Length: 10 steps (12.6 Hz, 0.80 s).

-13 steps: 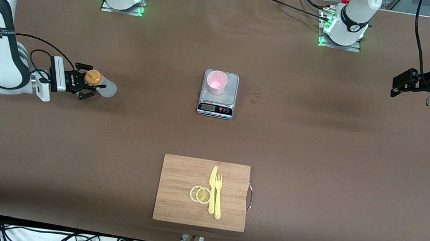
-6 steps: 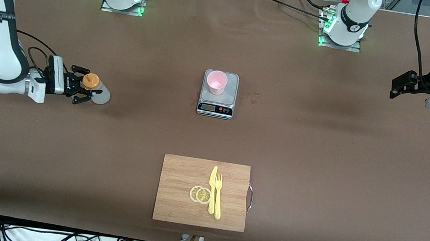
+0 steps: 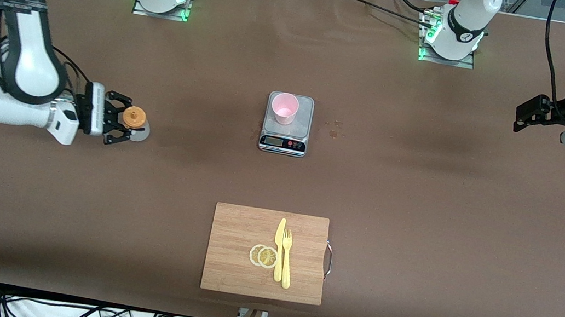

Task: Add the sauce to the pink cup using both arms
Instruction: 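Lift the sauce bottle with the right gripper toward the scale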

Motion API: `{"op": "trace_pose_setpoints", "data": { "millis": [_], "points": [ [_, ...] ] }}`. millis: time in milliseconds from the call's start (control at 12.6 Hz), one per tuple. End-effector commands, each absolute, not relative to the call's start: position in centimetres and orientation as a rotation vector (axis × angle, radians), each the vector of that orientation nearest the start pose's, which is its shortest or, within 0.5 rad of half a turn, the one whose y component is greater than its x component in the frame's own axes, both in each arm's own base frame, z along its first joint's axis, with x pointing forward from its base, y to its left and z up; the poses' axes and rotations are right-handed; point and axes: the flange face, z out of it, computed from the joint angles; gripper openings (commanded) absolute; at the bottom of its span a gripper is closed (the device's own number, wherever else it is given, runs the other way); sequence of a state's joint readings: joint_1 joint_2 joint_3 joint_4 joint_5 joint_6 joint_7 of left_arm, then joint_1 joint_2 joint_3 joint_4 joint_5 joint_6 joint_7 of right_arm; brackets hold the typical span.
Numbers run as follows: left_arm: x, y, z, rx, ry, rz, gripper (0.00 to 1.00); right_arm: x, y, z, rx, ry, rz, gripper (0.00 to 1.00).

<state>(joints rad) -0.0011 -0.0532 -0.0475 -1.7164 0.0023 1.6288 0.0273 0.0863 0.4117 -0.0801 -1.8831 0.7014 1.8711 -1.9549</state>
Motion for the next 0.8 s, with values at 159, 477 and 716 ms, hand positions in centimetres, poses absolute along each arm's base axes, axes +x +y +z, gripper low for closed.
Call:
{"op": "trace_pose_setpoints", "data": {
  "millis": [159,477,716],
  "points": [
    [54.5,-2.4,59.2,-3.137,0.132,0.053,1.00,59.6,14.2,30.7,-1.889,-1.794,-0.179,0.21],
    [54.5,-2.3,59.2,-3.137,0.132,0.053,1.00,58.5,22.9,34.2,-2.009,-1.869,-0.026,0.21],
    [54.5,-2.4,59.0,-3.135,0.132,0.060,1.00,56.1,27.7,35.9,-2.077,-1.950,0.070,0.21]
  ]
}}
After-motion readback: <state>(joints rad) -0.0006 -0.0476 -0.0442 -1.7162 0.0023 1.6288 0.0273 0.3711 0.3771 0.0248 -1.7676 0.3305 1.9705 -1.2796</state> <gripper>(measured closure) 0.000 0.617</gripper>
